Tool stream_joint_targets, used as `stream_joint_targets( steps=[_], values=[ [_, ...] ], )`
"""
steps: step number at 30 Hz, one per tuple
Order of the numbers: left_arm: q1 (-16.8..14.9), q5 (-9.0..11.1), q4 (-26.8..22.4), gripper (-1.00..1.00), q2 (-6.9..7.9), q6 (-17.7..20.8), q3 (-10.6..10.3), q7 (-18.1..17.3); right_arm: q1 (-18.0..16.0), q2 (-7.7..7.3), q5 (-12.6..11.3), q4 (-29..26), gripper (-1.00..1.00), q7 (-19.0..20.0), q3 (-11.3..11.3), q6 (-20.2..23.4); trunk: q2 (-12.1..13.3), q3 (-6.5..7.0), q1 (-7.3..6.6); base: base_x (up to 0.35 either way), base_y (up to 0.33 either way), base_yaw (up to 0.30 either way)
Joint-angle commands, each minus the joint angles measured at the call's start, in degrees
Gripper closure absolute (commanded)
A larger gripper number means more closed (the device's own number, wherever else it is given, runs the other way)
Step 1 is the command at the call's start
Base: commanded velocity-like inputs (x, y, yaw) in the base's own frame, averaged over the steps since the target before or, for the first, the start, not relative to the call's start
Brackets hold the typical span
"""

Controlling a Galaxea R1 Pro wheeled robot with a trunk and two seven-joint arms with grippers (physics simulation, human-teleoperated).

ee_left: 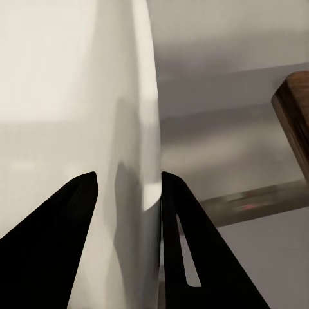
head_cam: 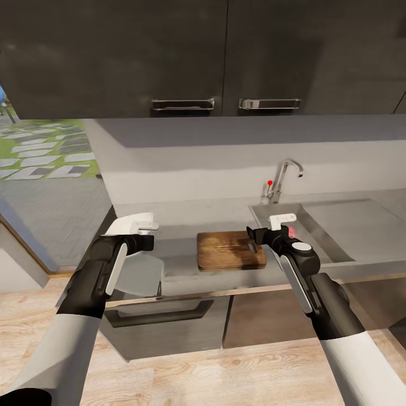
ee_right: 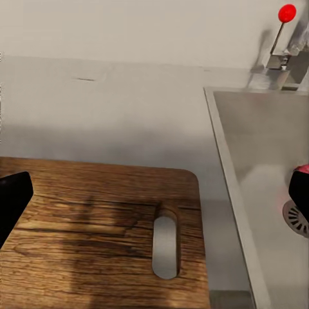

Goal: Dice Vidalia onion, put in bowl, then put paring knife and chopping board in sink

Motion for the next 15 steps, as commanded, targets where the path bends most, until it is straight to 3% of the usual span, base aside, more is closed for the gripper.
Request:
stream_joint_targets(
  steps=[1, 15],
  values=[
    [-0.1, -0.1, 0.0, 1.00, -0.01, 0.3, 0.0, -0.1, -0.1, -0.07, -0.6, -0.1, -1.00, -0.6, 0.1, 0.2, -0.1, -0.12, 0.03, 0.000, 0.000, 0.052],
    [-0.1, -0.1, 3.0, 1.00, -0.09, 0.2, 0.1, -0.1, -0.1, -0.07, -0.6, -0.1, -1.00, -0.6, 0.1, 0.2, -0.1, -0.26, 0.03, 0.000, 0.000, 0.014]
  ],
)
